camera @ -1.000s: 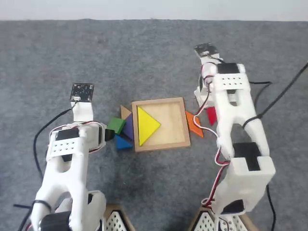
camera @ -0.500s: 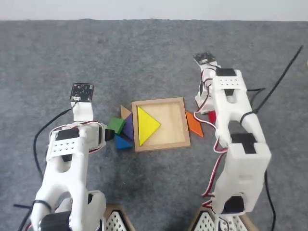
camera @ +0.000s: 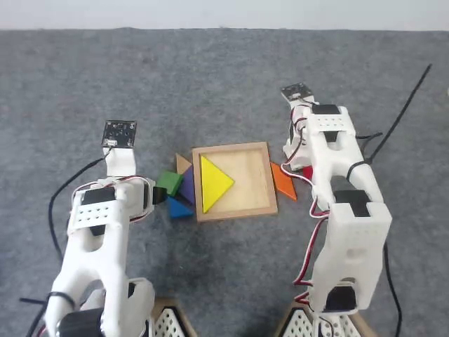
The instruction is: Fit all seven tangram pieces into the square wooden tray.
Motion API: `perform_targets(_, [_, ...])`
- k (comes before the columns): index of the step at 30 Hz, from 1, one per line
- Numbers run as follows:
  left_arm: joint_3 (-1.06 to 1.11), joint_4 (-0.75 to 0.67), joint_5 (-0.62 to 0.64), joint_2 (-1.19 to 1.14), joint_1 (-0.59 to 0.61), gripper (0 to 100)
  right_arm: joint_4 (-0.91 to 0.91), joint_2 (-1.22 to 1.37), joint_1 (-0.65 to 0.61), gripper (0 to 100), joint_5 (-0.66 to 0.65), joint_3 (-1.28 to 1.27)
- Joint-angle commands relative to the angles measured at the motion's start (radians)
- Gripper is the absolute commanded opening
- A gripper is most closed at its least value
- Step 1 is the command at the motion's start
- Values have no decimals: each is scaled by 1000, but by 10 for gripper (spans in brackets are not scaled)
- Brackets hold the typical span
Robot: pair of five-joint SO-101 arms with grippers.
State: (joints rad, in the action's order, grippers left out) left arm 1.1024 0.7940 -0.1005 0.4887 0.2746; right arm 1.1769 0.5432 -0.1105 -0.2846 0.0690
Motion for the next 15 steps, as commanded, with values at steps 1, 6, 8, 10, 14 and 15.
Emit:
perform_targets(1, [-8,-20,5,32,3,294,-27,-12,12,220,5,29])
perform_targets(6, [-8,-18,5,32,5,294,36,-44,10,307,-14,41])
perform_targets(8, [-8,-18,5,32,5,294,41,-64,8,333,-54,54])
perform_targets(10, [-8,-18,5,32,5,294,31,-81,8,345,-89,60])
perform_targets(14, [-8,-18,5,32,5,294,19,-67,12,349,-153,104])
perform_targets(15, [-8,-18,5,32,5,294,5,-59,12,349,-166,107])
